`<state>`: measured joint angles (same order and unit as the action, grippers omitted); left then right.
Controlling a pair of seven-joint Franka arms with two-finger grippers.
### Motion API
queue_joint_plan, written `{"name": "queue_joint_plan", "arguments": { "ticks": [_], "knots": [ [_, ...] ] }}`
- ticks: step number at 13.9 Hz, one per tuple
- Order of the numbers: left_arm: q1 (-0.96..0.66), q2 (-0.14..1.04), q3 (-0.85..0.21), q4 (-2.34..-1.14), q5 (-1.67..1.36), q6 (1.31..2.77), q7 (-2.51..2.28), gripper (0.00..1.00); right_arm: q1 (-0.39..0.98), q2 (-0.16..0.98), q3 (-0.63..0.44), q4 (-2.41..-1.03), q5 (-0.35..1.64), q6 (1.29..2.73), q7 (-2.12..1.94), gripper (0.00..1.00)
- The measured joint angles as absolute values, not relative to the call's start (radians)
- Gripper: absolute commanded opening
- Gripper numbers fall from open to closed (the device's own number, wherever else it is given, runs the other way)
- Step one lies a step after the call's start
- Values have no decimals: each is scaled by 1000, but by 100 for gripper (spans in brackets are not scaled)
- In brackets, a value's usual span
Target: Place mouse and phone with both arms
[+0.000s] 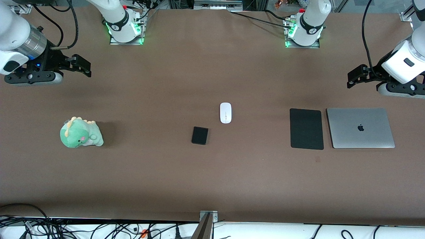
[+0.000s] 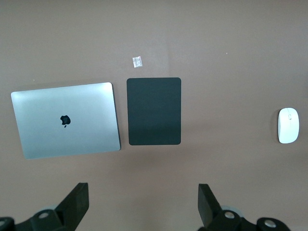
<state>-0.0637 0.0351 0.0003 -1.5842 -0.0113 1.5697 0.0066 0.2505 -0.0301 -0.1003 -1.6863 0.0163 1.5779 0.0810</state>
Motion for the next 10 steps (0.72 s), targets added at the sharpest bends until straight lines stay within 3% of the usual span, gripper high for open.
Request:
{"name": "queue_joint_plan", "arguments": {
  "ticks": [10],
  "knots": [
    [-65,64,-4,-1565,-11,1562,7,100,245,-19,-104,-1686,31,1589,68,100]
  ]
}}
